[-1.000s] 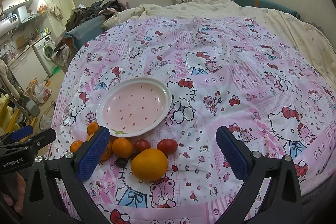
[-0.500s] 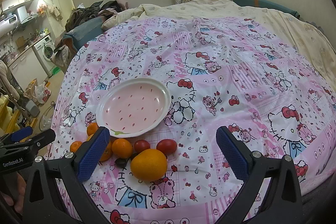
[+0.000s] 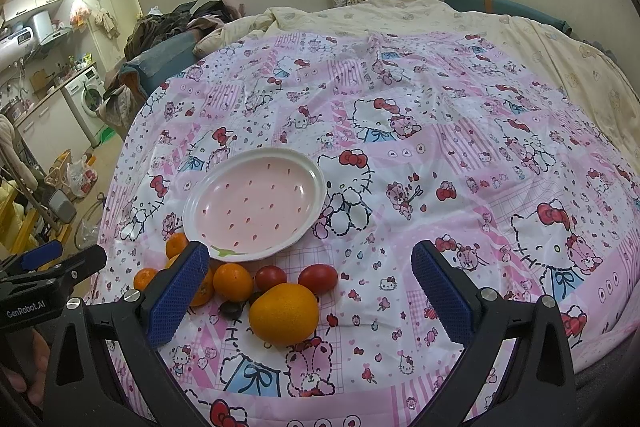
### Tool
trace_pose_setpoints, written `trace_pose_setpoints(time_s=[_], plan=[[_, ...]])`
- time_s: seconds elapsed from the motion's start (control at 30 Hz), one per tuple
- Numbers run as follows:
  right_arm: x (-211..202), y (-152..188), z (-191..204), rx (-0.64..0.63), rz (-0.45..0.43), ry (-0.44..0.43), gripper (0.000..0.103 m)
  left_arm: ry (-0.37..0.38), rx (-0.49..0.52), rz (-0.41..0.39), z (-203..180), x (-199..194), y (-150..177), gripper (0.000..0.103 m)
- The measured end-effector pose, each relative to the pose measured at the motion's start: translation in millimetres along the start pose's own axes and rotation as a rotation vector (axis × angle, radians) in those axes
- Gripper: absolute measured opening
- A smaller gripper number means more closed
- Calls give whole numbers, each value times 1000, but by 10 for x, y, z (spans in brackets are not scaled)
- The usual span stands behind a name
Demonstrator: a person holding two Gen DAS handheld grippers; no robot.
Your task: Organize fruits
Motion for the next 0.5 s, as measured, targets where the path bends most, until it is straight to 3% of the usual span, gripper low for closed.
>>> trace_pose_setpoints(time_s=[0.5], plan=[[6, 29, 51, -2, -2, 0, 103, -1, 0, -2, 96, 7, 47, 102]])
Point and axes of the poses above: each gripper's, at about its wrist camera, not at the fingertips, and x roughly the way its jaws point, z to its left, y to its underside, the point moved 3 cm from there along x, roughly the way its jaws point, and after that the axes turned 9 degrees about x, right-handed, at the moved point
